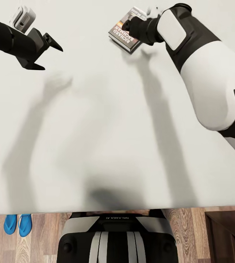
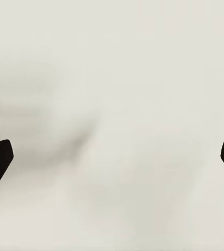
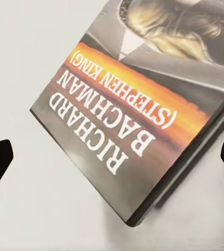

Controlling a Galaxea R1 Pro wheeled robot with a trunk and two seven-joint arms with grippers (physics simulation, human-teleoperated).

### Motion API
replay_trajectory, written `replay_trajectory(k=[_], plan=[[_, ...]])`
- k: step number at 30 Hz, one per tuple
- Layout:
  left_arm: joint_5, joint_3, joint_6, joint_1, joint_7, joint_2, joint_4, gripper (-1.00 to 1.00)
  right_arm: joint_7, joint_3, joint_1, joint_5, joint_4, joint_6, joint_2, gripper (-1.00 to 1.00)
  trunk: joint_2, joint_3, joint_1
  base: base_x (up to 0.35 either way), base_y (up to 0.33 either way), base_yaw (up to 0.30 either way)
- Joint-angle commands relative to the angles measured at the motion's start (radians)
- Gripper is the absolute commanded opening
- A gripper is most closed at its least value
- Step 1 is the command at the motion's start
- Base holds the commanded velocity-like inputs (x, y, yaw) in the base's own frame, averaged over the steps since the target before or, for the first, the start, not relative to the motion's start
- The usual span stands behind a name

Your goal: In the bedroom, move the book from the bed onto either nightstand, and place the two sandals side by side next to the bed.

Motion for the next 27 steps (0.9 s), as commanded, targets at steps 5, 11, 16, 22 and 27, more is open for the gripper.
replay_trajectory(k=[5, 11, 16, 22, 27], plan=[[0.003, -0.003, 0.012, 0.0, 0.007, 0.001, -0.001, 1.0, -0.004, -0.005, 0.007, -0.012, 0.008, -0.023, 0.0, 1.0, 0.0, 0.0, 0.0, 0.0, 0.0, 0.0], [0.003, -0.004, 0.012, 0.001, 0.008, 0.001, -0.002, 1.0, -0.006, -0.009, 0.001, -0.013, 0.008, -0.027, 0.0, 1.0, 0.0, 0.0, 0.0, 0.0, 0.0, 0.0], [0.003, -0.004, 0.013, 0.001, 0.008, 0.001, -0.002, 1.0, -0.074, -0.011, -0.029, -0.012, -0.015, -0.024, 0.0, 1.0, 0.0, 0.0, 0.0, 0.0, 0.0, 0.0], [0.005, -0.004, 0.015, 0.001, 0.008, 0.001, -0.003, 1.0, -0.105, -0.005, -0.039, -0.011, -0.048, -0.029, 0.0, 1.0, 0.0, 0.0, 0.0, 0.0, 0.0, 0.0], [0.006, -0.003, 0.018, 0.001, 0.008, 0.002, -0.005, 1.0, -0.121, -0.005, -0.028, 0.006, -0.078, -0.047, 0.0, 1.0, 0.0, 0.0, 0.0, 0.0, 0.0, 0.0]])
